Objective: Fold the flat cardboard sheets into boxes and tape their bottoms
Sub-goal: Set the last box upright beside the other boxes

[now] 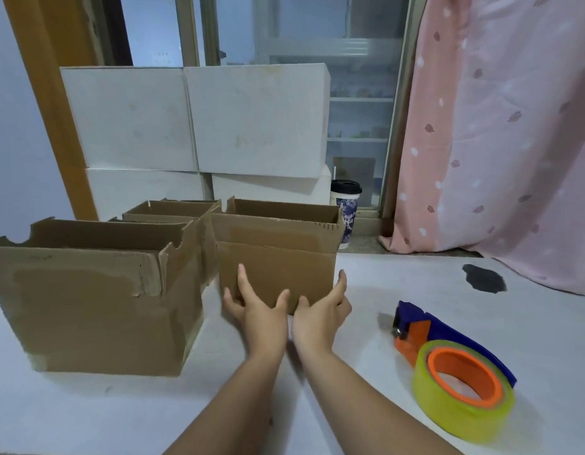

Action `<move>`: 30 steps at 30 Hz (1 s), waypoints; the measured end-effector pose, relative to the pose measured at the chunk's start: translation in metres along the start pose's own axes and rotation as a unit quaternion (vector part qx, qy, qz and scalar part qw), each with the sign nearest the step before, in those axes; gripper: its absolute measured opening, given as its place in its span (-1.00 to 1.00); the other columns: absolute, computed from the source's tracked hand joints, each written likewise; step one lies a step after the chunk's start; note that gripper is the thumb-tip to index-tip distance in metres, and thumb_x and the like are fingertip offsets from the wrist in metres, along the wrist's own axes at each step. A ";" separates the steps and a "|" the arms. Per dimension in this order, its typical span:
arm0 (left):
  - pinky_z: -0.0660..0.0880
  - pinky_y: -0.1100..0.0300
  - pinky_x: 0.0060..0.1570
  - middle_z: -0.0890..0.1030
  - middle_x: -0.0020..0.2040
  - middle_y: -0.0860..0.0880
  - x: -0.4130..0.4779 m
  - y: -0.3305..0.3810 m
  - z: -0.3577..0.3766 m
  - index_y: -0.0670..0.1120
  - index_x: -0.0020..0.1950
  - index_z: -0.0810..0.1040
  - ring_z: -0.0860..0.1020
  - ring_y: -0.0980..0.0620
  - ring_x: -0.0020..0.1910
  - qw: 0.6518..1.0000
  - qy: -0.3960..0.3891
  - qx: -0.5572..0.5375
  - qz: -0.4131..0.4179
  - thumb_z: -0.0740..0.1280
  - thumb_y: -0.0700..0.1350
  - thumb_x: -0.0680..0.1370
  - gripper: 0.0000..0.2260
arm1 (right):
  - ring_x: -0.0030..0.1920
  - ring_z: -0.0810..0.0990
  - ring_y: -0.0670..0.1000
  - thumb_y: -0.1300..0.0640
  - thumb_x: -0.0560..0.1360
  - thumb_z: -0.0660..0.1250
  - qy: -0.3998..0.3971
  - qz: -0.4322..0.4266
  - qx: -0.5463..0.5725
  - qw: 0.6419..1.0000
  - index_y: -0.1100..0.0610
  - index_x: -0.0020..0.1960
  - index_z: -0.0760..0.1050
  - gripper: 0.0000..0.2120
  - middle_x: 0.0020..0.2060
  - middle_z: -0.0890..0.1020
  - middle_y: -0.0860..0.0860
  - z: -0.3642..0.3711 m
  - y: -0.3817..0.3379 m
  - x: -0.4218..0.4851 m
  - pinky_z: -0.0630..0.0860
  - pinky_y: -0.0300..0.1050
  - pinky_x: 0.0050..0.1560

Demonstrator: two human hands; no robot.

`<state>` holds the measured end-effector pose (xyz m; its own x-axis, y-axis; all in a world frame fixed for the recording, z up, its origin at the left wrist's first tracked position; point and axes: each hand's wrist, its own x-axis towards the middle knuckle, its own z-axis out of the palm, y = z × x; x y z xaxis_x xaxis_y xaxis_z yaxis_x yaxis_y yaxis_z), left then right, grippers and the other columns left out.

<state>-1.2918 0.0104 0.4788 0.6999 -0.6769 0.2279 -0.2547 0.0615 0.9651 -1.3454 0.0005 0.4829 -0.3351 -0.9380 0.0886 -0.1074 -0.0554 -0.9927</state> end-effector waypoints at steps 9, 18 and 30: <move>0.29 0.15 0.20 -0.07 0.53 -0.12 0.051 -0.001 0.030 0.20 0.52 -0.01 0.17 -0.08 0.44 0.999 -0.031 0.036 -0.017 0.40 -0.09 0.49 -0.24 | -0.08 0.47 0.09 0.36 0.49 0.19 0.005 -0.101 -0.100 0.990 0.09 0.02 0.34 -0.79 0.07 0.28 0.04 0.033 0.003 0.048 0.44 -0.04 -0.04; 0.17 -0.03 0.41 -0.01 0.54 -0.17 0.094 -0.009 0.046 0.14 0.54 -0.03 0.09 -0.15 0.49 0.994 -0.045 0.094 -0.030 0.18 0.04 0.60 -0.43 | 0.53 0.05 0.01 0.06 0.65 -0.02 -0.188 -0.150 -0.399 0.885 -0.15 0.55 -0.08 -0.49 0.57 -0.08 -0.07 0.047 0.012 0.067 0.08 0.02 0.43; 0.19 -0.09 0.39 0.02 0.56 -0.03 0.108 -0.016 0.056 0.15 0.54 -0.09 0.11 -0.09 0.50 0.989 -0.042 0.136 -0.051 0.14 0.11 0.59 -0.40 | 0.47 0.19 -0.01 0.07 0.58 0.09 -0.118 -0.100 -0.313 0.937 0.04 0.55 -0.31 -0.28 0.56 0.05 -0.05 0.050 0.011 0.074 0.18 -0.02 0.34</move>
<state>-1.2493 -0.1047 0.4805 0.6767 -0.7282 0.1082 -0.3632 -0.2024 0.9095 -1.3247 -0.0866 0.4743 -0.0409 -0.9840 0.1735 -0.6983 -0.0960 -0.7094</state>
